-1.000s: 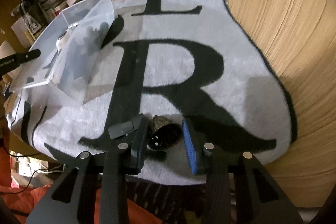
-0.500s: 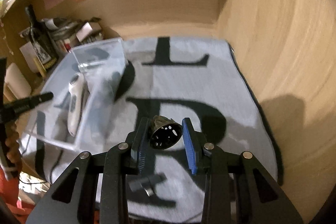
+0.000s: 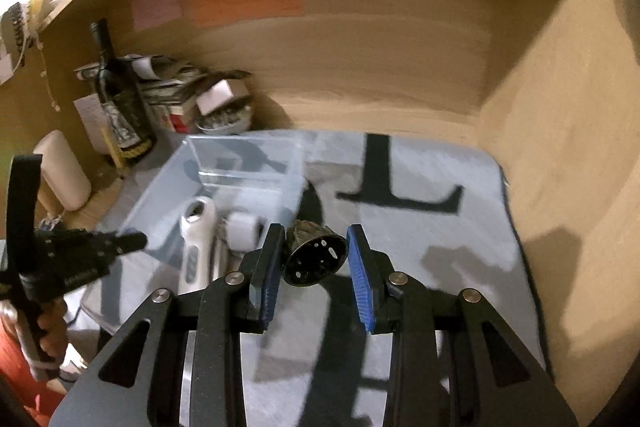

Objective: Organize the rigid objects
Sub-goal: 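Carry the black cap into the clear box and release it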

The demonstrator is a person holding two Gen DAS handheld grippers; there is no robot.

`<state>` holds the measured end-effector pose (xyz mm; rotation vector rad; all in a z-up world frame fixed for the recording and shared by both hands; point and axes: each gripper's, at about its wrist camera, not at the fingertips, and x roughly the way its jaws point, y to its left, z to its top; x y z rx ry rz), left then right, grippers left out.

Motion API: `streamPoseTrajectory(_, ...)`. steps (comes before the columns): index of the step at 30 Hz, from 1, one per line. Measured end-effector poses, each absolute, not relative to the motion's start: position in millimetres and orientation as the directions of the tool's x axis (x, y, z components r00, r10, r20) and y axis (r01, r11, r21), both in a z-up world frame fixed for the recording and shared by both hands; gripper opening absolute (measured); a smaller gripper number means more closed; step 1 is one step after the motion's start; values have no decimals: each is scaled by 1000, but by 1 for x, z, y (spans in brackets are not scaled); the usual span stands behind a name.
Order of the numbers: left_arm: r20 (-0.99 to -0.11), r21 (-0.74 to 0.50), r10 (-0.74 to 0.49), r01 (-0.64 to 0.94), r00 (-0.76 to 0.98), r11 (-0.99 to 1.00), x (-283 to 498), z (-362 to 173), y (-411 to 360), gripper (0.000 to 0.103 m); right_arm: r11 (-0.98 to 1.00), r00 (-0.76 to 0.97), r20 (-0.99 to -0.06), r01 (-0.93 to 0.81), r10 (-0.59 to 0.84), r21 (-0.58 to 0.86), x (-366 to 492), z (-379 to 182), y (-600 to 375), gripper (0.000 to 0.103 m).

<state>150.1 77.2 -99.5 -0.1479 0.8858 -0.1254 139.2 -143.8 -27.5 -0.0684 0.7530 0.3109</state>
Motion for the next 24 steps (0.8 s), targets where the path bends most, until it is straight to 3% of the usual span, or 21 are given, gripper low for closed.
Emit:
streamPoseTrajectory(12, -760, -184, -172, 47, 627, 982, 150, -99, 79, 13, 887, 613, -712, -461, 342, 30, 159, -43, -83, 29)
streamPoseTrajectory(24, -760, -184, -173, 47, 627, 982, 150, -99, 79, 13, 853, 527, -794, -522, 302, -22, 174, -66, -57, 29)
